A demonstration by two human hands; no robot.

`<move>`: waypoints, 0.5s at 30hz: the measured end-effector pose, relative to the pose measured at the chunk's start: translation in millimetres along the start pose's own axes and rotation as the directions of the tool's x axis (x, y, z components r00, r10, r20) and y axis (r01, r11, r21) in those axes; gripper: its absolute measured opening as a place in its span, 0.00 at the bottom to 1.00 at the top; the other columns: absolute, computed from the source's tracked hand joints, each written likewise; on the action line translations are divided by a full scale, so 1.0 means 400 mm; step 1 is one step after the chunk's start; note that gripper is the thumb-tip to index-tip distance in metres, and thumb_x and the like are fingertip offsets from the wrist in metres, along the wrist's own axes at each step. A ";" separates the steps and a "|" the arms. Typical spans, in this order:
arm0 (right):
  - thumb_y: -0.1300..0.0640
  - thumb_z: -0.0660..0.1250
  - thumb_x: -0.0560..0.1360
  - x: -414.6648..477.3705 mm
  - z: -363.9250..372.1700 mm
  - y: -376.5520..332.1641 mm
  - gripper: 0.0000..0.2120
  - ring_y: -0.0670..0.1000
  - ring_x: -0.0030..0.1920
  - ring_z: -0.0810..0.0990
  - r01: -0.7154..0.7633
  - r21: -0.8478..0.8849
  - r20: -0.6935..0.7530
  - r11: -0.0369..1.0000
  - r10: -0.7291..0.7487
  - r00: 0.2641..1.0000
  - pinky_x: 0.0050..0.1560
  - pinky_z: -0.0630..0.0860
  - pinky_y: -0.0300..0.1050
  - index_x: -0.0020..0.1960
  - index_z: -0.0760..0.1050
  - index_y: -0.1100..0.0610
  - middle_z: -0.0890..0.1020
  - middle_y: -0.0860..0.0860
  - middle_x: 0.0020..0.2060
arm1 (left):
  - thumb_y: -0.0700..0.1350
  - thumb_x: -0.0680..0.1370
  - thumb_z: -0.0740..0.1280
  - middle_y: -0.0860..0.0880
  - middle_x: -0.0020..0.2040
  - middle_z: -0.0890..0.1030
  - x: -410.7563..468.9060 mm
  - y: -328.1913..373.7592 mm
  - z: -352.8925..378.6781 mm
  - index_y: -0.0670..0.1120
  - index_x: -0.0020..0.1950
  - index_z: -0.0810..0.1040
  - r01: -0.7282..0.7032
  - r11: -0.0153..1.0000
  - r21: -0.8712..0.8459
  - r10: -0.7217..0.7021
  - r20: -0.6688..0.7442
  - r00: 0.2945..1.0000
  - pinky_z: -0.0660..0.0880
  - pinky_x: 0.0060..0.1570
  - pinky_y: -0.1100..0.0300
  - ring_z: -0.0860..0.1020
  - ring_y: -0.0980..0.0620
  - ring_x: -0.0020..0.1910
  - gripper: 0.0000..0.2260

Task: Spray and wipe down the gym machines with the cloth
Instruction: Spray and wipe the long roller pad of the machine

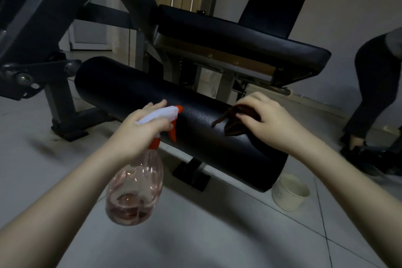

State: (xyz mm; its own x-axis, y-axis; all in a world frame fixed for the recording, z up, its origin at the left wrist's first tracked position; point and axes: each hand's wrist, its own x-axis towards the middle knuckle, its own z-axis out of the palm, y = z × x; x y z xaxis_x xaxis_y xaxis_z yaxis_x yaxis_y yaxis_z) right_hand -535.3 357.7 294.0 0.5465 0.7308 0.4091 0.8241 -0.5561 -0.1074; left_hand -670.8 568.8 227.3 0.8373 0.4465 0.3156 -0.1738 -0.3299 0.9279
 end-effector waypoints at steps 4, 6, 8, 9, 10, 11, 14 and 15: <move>0.56 0.64 0.74 -0.100 -0.049 0.021 0.14 0.52 0.57 0.71 0.005 -0.114 0.051 0.994 0.000 0.999 0.56 0.67 0.42 0.59 0.75 0.51 0.72 0.46 0.56 | 0.51 0.64 0.66 0.64 0.70 0.68 0.003 -0.009 -0.002 0.54 0.65 0.76 0.008 1.000 -0.006 -0.008 0.005 1.000 0.57 0.66 0.63 0.58 0.66 0.72 0.28; 0.58 0.66 0.72 -0.136 -0.052 0.024 0.16 0.52 0.57 0.71 0.009 -0.166 0.028 0.986 -0.005 1.000 0.54 0.63 0.40 0.59 0.76 0.52 0.73 0.47 0.57 | 0.48 0.68 0.69 0.63 0.69 0.68 0.006 -0.007 -0.002 0.55 0.62 0.76 -0.008 1.000 -0.020 0.008 0.011 1.000 0.57 0.64 0.65 0.58 0.64 0.73 0.22; 0.58 0.67 0.71 -0.161 -0.043 0.027 0.16 0.54 0.57 0.71 0.013 -0.193 -0.015 0.981 -0.016 1.000 0.54 0.64 0.42 0.59 0.77 0.53 0.74 0.49 0.57 | 0.44 0.71 0.70 0.63 0.68 0.68 0.004 -0.002 0.003 0.58 0.57 0.77 -0.022 0.998 -0.057 0.024 0.019 1.000 0.59 0.66 0.62 0.59 0.63 0.72 0.17; 0.56 0.67 0.72 -0.164 -0.036 0.026 0.15 0.55 0.57 0.71 0.017 -0.200 -0.038 0.980 -0.025 0.999 0.54 0.64 0.43 0.58 0.77 0.54 0.74 0.50 0.57 | 0.45 0.70 0.70 0.63 0.68 0.68 0.003 -0.001 0.002 0.60 0.55 0.77 -0.029 0.998 -0.058 0.031 0.030 0.999 0.59 0.68 0.60 0.59 0.63 0.72 0.16; 0.53 0.67 0.73 -0.164 -0.028 0.023 0.15 0.56 0.58 0.71 0.020 -0.214 -0.057 0.977 -0.033 0.998 0.55 0.66 0.44 0.59 0.76 0.54 0.75 0.51 0.57 | 0.48 0.68 0.70 0.62 0.69 0.68 0.004 -0.002 0.000 0.61 0.55 0.76 -0.028 0.999 -0.039 0.030 0.050 0.998 0.57 0.70 0.59 0.58 0.64 0.71 0.17; 0.50 0.65 0.74 -0.159 -0.019 0.019 0.17 0.57 0.58 0.71 0.026 -0.239 -0.068 0.971 -0.043 0.997 0.55 0.67 0.46 0.60 0.76 0.54 0.75 0.52 0.57 | 0.51 0.64 0.69 0.60 0.71 0.67 0.007 -0.004 -0.001 0.61 0.56 0.75 -0.025 1.000 -0.003 0.025 0.060 0.998 0.56 0.71 0.58 0.57 0.65 0.71 0.21; 0.46 0.59 0.74 -0.108 0.011 -0.015 0.22 0.61 0.58 0.71 0.062 -0.282 -0.046 0.957 -0.078 0.996 0.55 0.73 0.54 0.64 0.73 0.55 0.75 0.55 0.58 | 0.52 0.62 0.65 0.61 0.72 0.67 -0.002 -0.011 0.003 0.63 0.53 0.75 -0.031 1.000 -0.003 0.031 0.030 0.999 0.56 0.74 0.53 0.56 0.66 0.71 0.20; 0.45 0.58 0.73 -0.083 0.024 -0.030 0.23 0.62 0.58 0.71 0.083 -0.281 -0.043 0.956 -0.098 0.994 0.56 0.74 0.56 0.64 0.73 0.55 0.74 0.55 0.58 | 0.51 0.63 0.64 0.62 0.71 0.67 -0.012 -0.014 0.005 0.64 0.52 0.75 -0.037 0.999 -0.035 0.038 0.017 0.999 0.56 0.74 0.53 0.56 0.66 0.72 0.18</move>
State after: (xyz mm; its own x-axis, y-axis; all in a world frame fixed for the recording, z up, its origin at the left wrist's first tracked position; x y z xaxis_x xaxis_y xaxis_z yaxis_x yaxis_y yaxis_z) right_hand -561.9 344.1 272.8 0.4558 0.7644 0.4560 0.7913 -0.5826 0.1856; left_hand -672.8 566.8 220.2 0.8390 0.4190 0.3471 -0.2228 -0.3174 0.9217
